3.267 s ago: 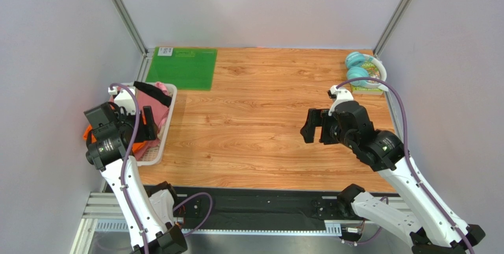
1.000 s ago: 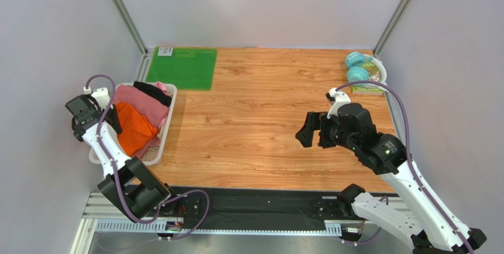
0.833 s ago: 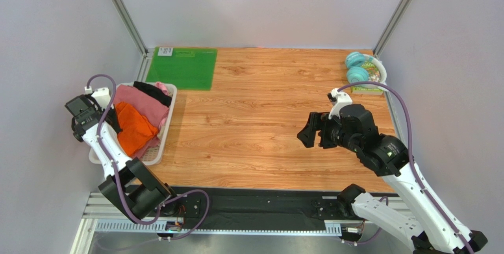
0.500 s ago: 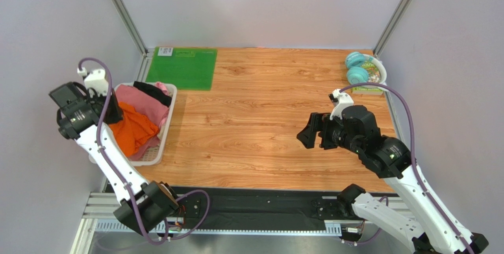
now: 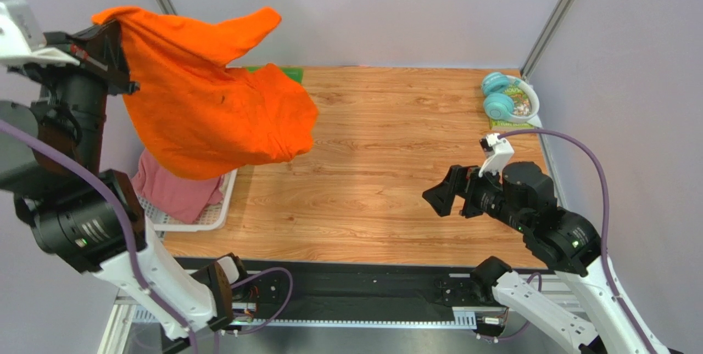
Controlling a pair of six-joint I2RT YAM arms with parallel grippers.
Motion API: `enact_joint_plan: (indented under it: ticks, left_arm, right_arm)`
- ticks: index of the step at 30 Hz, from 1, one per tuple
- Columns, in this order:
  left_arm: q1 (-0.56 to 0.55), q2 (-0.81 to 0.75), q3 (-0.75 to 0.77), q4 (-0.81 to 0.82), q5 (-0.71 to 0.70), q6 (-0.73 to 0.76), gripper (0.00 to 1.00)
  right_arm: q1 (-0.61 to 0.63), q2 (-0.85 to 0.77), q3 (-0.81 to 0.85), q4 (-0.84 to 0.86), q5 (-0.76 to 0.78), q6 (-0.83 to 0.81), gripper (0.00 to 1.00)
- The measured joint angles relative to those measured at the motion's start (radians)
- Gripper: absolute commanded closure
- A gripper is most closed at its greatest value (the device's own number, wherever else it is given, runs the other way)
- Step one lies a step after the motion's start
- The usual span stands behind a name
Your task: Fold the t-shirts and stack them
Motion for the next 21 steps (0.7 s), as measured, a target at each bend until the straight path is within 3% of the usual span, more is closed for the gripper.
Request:
enact_joint_plan:
  ticks: [3, 7, 10, 15, 19, 21]
  left_arm:
    - [-0.221, 0.04, -0.091, 0.041, 0.041, 0.012, 1.0]
    - [-0.691, 0.075, -0.405, -0.042, 0.009, 0.156, 1.0]
    - [-0.874, 0.159, -0.549, -0.171, -0.026, 0.252, 1.0]
    - [-1.076, 0.309, -0.511, -0.327, -0.182, 0.381, 1.0]
    - [-1.295, 0.357, -0.322, -0.353, -0.331, 0.468, 1.0]
    - [-1.339, 0.379, -0.198, -0.339, -0.369, 0.48, 1.0]
  right_arm:
    - [0.0, -0.016, 0.01, -0.019, 0.007, 0.0, 0.0]
    - [0.0, -0.036, 0.013, -0.044, 0.021, 0.001, 0.0]
    - [0.0, -0.038, 0.025, -0.054, 0.026, 0.002, 0.0]
    - [0.0, -0.04, 0.031, -0.058, 0.029, 0.007, 0.0]
    - [0.0, -0.033, 0.033, -0.061, 0.032, 0.008, 0.0]
    - [0.0, -0.03, 0.038, -0.063, 0.035, 0.008, 0.0]
